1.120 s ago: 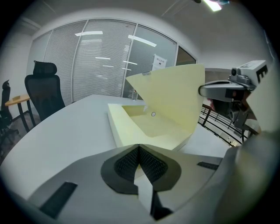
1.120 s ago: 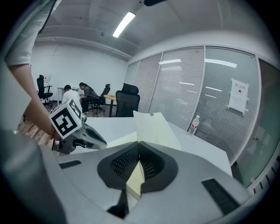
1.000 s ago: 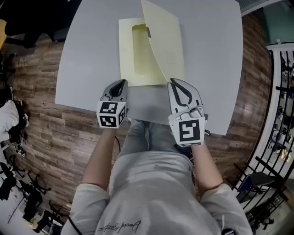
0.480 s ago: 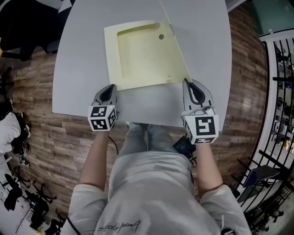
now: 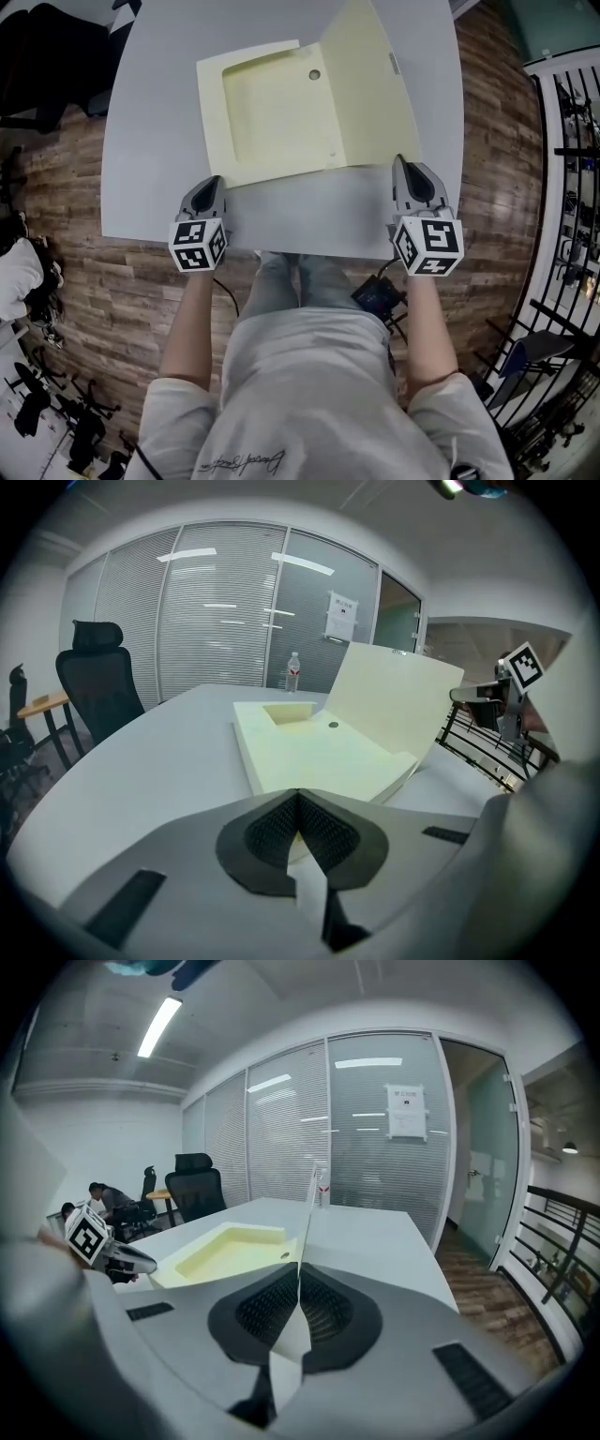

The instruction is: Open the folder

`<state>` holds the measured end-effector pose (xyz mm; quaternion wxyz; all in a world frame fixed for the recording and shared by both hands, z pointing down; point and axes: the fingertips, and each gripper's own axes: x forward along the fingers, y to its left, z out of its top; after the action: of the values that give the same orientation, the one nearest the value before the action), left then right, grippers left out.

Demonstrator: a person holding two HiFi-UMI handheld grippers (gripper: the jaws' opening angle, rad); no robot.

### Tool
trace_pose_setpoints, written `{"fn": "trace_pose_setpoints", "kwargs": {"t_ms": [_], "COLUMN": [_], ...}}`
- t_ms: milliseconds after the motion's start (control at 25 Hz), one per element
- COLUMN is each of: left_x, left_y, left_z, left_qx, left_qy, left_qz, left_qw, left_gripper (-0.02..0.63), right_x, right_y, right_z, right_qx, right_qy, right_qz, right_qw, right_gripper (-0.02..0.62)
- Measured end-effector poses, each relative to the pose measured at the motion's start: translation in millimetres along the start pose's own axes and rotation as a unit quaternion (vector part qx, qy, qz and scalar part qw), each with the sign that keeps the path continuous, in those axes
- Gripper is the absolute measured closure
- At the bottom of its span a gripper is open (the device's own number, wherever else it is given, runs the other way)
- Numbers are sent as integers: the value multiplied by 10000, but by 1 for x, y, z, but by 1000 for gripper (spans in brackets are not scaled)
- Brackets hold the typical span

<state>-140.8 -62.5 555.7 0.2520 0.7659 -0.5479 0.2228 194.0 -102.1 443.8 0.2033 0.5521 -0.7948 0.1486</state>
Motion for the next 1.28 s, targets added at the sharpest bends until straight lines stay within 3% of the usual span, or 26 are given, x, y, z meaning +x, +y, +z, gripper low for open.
{"fn": "trace_pose_setpoints", "kwargs": {"t_ms": [280,560,1280], "left_x": [-1,-4,-4], "left_y": [3,3,18], "left_z": [-1,-1,4], "left_qx": [1,42,27], "left_qy": [-8,-31,-5], "left_qz": [80,198,407], "left_qw": [10000,9998,9992], "left_gripper": [597,597,597], "right_x": [11,22,42], "right_y": [-46,-76,-98], "right_z": [-32,-65,-136], "right_qx": [660,916,1496], "right_qy": [258,567,1245], "right_qz": [-271,-463,-560], "right_qw": [9971,9931,9793], "right_gripper": [569,565,544]}}
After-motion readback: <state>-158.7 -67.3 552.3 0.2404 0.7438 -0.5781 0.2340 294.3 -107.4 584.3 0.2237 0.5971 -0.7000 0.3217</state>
